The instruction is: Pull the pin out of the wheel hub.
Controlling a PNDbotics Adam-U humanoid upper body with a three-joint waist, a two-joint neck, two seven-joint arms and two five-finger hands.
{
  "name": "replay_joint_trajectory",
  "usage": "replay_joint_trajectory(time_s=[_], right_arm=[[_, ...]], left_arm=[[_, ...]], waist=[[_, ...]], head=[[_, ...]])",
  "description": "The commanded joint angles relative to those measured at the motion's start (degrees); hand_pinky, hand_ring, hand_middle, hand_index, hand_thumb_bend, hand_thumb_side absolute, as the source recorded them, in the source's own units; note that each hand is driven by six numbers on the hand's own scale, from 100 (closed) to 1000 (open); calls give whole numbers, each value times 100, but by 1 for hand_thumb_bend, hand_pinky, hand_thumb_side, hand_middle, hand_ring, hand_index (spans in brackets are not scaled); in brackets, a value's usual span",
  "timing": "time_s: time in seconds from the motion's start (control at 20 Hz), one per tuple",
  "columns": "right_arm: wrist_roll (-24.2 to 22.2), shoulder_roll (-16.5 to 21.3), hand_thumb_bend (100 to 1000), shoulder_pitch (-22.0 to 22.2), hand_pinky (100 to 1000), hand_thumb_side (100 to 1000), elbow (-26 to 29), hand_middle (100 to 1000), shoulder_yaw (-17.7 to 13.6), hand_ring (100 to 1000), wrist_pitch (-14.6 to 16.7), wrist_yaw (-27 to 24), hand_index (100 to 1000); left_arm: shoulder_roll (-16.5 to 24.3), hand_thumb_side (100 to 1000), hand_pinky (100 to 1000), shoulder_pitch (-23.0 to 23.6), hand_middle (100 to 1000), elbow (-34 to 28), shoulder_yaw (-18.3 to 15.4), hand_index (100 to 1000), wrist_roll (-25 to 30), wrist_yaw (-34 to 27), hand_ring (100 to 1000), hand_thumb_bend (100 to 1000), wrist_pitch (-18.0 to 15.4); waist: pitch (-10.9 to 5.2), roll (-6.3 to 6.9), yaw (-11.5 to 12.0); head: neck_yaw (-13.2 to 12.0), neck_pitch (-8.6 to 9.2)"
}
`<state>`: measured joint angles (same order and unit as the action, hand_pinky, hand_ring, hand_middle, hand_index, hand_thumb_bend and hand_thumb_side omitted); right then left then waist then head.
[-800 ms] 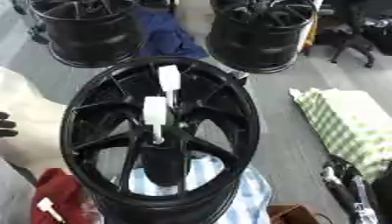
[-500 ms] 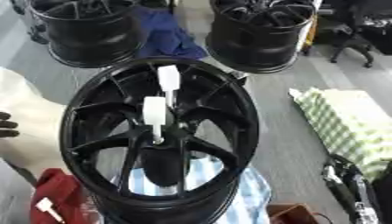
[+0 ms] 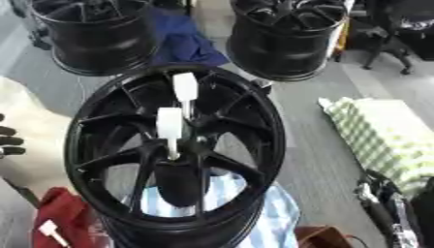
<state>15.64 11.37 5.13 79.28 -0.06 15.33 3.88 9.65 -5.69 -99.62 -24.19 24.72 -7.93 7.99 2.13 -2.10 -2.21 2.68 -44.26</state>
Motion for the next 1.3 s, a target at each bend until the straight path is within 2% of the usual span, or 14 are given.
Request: replay_joint_trajectory(time_s=[0.05,0.2,0.3,0.4,0.5,0.65,0.7,0.85,1.0,1.15,1.3], right_arm=[[-11,75,100,-8,628,532,110,621,2,621,22,-28,835],[-12,85,100,17,628,532,101,621,5,621,28,-37,835],[-13,94,100,33,628,532,100,621,10,621,33,-39,834],[-17,97,100,50,628,532,96,621,20,621,38,-44,835],[-30,101,100,65,628,532,89,621,37,621,42,-47,835],[-60,116,100,78,628,532,80,621,67,621,46,-46,835],[-71,130,100,82,628,532,76,621,79,621,46,-44,835],[-88,159,100,98,627,531,66,621,96,621,45,-47,835],[-105,175,100,116,628,531,56,621,111,621,42,-51,835],[-107,178,100,127,628,531,50,620,113,621,42,-56,835],[-105,179,100,137,628,531,46,620,113,621,41,-60,835]], left_arm=[[592,671,616,-289,580,-155,104,795,98,-185,608,100,-181],[1471,664,618,-742,582,-59,315,802,167,-638,602,100,-648],[2220,654,629,-1136,592,80,597,817,343,-1041,609,100,-1103],[2979,649,643,-1600,603,334,1008,831,751,-1528,618,100,-1620],[3617,648,662,-2117,618,601,1465,845,1388,-1922,630,100,-2157],[4181,647,683,-2890,635,1066,2182,860,2412,-2248,633,100,-2837],[4273,639,688,-3202,644,1165,2552,867,2571,-2159,633,100,-3044],[4143,626,693,-4030,680,1481,3711,891,2707,-1327,617,100,-3689],[3699,620,692,-4650,696,1900,4695,905,2722,-193,600,113,-4425],[3237,624,694,-5027,721,2473,5321,915,2724,863,594,160,-5184],[2859,620,696,-5228,736,3008,5608,920,2724,1793,589,182,-5834]], waist=[[-57,29,3],[-77,53,-12],[-95,73,-37],[-113,88,-69],[-132,101,-102],[-160,119,-148],[-173,130,-170],[-206,148,-201],[-231,155,-218],[-247,154,-231],[-257,148,-233]], head=[[-5,14],[-5,14],[-18,14],[-35,14],[-61,14],[-98,14],[-119,14],[-154,14],[-176,14],[-178,14],[-145,14]])
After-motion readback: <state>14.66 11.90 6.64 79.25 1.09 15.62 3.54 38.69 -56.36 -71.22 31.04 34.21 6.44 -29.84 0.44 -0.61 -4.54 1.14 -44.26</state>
